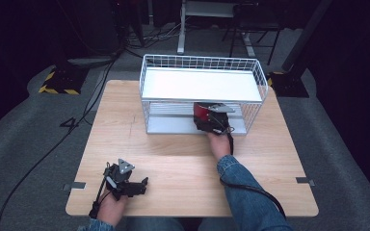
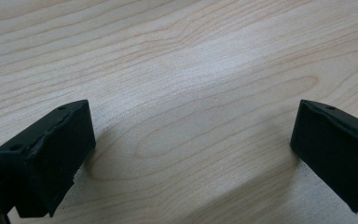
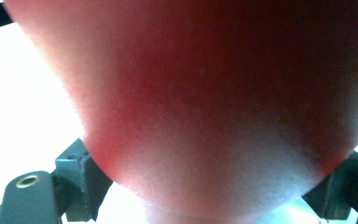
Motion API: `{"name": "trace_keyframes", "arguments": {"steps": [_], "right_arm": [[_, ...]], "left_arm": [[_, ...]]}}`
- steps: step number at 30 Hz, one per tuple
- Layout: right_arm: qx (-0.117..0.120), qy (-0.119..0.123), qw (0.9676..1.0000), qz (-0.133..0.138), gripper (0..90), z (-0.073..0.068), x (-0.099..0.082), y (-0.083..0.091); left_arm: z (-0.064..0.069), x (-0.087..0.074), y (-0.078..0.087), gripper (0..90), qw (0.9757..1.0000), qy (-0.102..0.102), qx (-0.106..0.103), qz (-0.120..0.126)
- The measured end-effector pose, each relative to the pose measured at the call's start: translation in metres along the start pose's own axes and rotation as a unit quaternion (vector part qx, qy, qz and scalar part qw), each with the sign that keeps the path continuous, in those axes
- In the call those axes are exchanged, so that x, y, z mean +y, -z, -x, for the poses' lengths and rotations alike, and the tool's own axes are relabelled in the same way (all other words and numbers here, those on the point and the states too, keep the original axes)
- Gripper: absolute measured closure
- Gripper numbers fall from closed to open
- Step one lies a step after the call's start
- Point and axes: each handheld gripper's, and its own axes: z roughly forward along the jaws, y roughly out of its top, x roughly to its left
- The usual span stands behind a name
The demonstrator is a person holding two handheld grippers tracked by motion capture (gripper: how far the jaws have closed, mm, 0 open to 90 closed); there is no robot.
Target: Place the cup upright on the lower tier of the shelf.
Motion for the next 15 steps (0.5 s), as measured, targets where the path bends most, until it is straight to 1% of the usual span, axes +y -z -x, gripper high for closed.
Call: {"name": "trace_keyframes", "arguments": {"steps": [5,7,10,13,15], "right_arm": [[0.004,-0.008,1.0,-0.004,16.4,0.0012,-0.0029,-0.007],[0.004,0.0,1.0,-0.003,16.2,0.0011,-0.0039,-0.0092],[0.01,0.003,0.9999,-0.005,15.4,0.0014,-0.0029,-0.0104],[0.018,-0.008,0.9998,-0.009,14.3,0.0024,-0.0019,-0.0107],[0.018,-0.009,0.9998,-0.009,12.7,0.0046,-0.0007,-0.0109]], "left_arm": [[0.0003,0.0,-0.0001,0.2,1.0,-0.001,0.001,-0.001],[0.0,0.0,-0.0001,0.2,1.0,-0.001,0.0,0.0],[0.0,0.0,-0.0001,0.2,1.0,-0.001,0.0,0.0],[0.0001,0.0,-0.0001,0.2,1.0,-0.001,0.0,0.0],[0.0003,0.0001,-0.0001,0.2,1.0,-0.001,0.001,-0.001]]}}
